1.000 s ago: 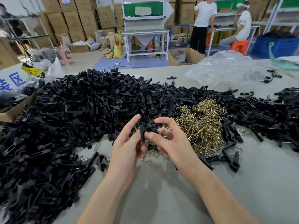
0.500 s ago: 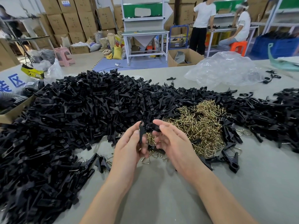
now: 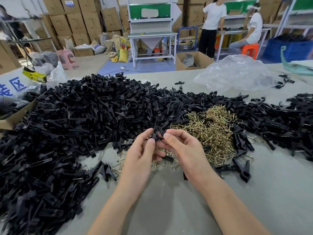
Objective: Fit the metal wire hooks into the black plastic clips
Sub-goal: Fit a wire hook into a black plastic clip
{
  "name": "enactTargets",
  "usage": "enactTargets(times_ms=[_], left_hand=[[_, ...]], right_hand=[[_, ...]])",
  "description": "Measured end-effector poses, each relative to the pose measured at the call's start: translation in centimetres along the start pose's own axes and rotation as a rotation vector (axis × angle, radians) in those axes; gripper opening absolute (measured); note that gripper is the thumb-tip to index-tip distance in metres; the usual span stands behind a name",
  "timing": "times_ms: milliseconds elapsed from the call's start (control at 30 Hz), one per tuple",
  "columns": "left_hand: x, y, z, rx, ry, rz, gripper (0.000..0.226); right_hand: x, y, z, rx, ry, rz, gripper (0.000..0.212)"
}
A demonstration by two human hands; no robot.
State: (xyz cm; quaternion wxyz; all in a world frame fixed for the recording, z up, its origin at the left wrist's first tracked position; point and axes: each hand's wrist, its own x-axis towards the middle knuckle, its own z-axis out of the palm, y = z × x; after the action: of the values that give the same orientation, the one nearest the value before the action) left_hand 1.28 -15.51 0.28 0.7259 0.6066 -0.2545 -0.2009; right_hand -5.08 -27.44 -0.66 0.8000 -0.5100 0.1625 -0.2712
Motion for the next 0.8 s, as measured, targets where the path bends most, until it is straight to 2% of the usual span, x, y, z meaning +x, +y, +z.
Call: enactTargets(times_ms=[167, 233, 467, 700, 800], left_hand=[[-0.47, -0.24, 0.61, 0.026, 0.059, 0.043, 0.021], [-0.43, -0.12, 0.62, 0.011, 0.08, 0.065, 0.019], [-0.51, -0.13, 0.62, 0.047, 0.093, 0.104, 0.015], [-0.75, -0.28, 0.64, 0.084, 0.087, 0.116, 0.013], [-0.72, -0.28, 0.59, 0.094, 0.088, 0.107, 0.011]], right_hand=[[-0.17, 0.01, -0.1, -0.018, -0.008, -0.012, 0.013], [-0.18, 0.06, -0.06, -0.017, -0.017, -0.023, 0.006], [-0.44, 0.28, 0.14, -0.09, -0.009, -0.031, 0.005], [-0.64, 0.17, 0.25, -0.122, -0.022, -0.045, 0.019], [-0.71, 0.13, 0.15, -0.131, -0.025, -0.049, 0.012]])
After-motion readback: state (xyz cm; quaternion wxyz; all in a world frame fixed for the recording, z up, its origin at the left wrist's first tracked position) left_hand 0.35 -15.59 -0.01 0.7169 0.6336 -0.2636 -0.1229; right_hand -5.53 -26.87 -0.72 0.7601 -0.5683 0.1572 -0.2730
